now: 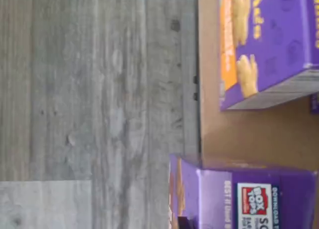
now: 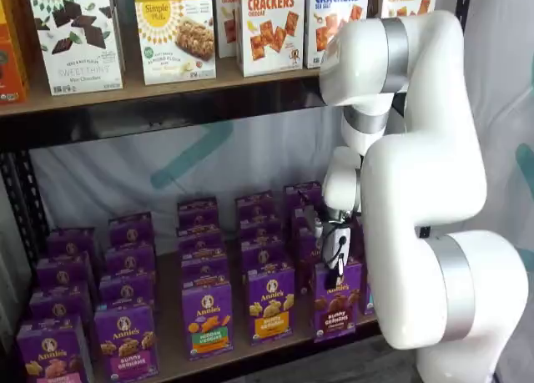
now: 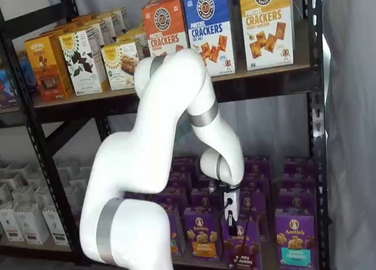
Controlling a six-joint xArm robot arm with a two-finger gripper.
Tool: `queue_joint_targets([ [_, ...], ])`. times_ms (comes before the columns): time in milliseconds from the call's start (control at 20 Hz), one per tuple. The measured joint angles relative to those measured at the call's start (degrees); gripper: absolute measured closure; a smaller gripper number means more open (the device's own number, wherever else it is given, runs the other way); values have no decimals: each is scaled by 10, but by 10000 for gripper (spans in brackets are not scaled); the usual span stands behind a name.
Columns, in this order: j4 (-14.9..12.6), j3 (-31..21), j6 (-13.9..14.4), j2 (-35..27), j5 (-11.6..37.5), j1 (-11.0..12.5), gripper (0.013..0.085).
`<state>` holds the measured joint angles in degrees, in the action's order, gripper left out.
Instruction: Pick up the purple box with a brown patch in the center, on the bottom shelf, the fifth box from the left
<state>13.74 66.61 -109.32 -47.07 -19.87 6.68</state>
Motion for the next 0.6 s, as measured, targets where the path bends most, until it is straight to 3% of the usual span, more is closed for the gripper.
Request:
queue_joint_targets([
  [600,39,-142,-21,85,48,-22,650],
])
